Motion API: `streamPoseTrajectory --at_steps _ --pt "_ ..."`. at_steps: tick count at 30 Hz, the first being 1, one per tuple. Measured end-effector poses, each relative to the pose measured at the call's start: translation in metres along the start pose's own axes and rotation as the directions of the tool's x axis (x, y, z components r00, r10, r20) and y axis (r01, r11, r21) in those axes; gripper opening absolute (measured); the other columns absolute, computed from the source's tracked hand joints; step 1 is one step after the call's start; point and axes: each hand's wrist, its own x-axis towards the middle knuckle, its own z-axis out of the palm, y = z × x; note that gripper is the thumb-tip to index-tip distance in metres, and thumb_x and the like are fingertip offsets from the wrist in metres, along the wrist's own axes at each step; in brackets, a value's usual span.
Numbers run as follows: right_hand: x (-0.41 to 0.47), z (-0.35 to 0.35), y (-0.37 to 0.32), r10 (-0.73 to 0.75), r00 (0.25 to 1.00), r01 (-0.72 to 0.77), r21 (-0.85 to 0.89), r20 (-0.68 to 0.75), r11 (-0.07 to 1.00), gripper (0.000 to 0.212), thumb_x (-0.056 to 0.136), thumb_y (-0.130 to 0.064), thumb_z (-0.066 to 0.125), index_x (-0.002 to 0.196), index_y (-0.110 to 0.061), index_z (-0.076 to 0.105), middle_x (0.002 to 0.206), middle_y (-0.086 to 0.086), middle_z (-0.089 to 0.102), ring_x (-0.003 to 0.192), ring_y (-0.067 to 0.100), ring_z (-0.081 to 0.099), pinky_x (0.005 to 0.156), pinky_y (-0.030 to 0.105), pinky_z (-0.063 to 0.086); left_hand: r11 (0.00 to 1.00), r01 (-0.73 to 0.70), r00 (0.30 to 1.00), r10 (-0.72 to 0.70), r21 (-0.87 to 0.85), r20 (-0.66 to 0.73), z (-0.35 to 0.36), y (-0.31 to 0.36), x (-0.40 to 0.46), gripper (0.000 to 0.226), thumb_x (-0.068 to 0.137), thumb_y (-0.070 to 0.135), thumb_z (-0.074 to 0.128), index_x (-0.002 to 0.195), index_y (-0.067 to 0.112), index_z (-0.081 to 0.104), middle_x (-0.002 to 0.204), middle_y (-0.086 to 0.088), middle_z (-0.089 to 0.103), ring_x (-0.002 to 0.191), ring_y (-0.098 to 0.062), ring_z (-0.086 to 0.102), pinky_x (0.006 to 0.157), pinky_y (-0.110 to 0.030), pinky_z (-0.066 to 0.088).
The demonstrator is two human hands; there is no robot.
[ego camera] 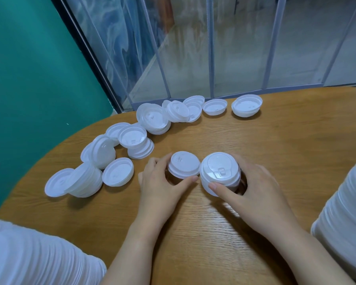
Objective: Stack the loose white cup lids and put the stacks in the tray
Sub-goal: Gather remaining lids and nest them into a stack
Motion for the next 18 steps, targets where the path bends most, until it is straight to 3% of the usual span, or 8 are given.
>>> streamPoseTrajectory --at_steps 4,7,8,13,18 --pt "0.001 0.001 0.001 -0.014 1.000 0.014 -0.002 -0.005 1.000 0.065 0.073 -0.072 0.068 0.132 -0.050 0.053 0.114 -0.032 0.060 0.110 0.005 0.050 0.099 0.037 0.043 0.988 -0.020 0.995 0.005 -0.153 -0.102 -0.003 0.004 -0.001 0.065 0.069 0.063 0.084 0.127 0.048 0.059 0.121 0.025 0.055 0.118 -0.003 0.054 0.108 -0.032 0.042" --pt "0.000 0.000 0.001 -0.013 1.000 0.013 -0.005 -0.010 1.000 0.066 0.072 -0.071 0.069 0.133 -0.050 0.053 0.114 -0.032 0.060 0.111 0.004 0.049 0.098 0.035 0.041 0.948 -0.069 0.993 0.035 -0.310 -0.113 -0.009 0.017 -0.006 0.056 0.076 0.042 0.089 0.125 0.041 0.061 0.123 0.025 0.061 0.119 0.004 0.055 0.099 -0.012 0.040" --pt "0.000 0.000 0.001 -0.012 1.000 0.012 -0.006 -0.010 1.000 0.067 0.072 -0.070 0.070 0.133 -0.050 0.052 0.114 -0.032 0.060 0.111 0.005 0.049 0.098 0.036 0.042 0.931 -0.069 0.996 0.041 -0.358 -0.085 -0.010 0.020 -0.008 0.054 0.078 0.040 0.089 0.125 0.041 0.062 0.124 0.025 0.064 0.119 0.005 0.056 0.098 -0.013 0.040" --pt "0.001 0.001 0.002 -0.025 1.000 0.025 0.015 -0.009 1.000 0.066 0.070 -0.067 0.074 0.130 -0.052 0.053 0.108 -0.034 0.059 0.106 0.004 0.049 0.098 0.040 0.045 0.880 -0.060 0.992 0.104 -0.472 0.068 -0.010 0.027 -0.011 0.068 0.074 0.050 0.081 0.137 0.034 0.059 0.130 0.019 0.067 0.126 -0.007 0.060 0.109 -0.044 0.046" --pt "0.001 0.000 0.004 -0.031 0.999 0.031 -0.025 0.014 0.999 0.077 0.066 -0.075 0.072 0.135 -0.050 0.051 0.112 -0.032 0.060 0.110 0.005 0.049 0.100 0.041 0.043 0.906 -0.091 0.970 0.174 -0.413 0.168 -0.004 0.034 -0.015 0.061 0.078 0.037 0.084 0.134 0.035 0.060 0.130 0.020 0.067 0.128 -0.006 0.058 0.110 -0.045 0.044"
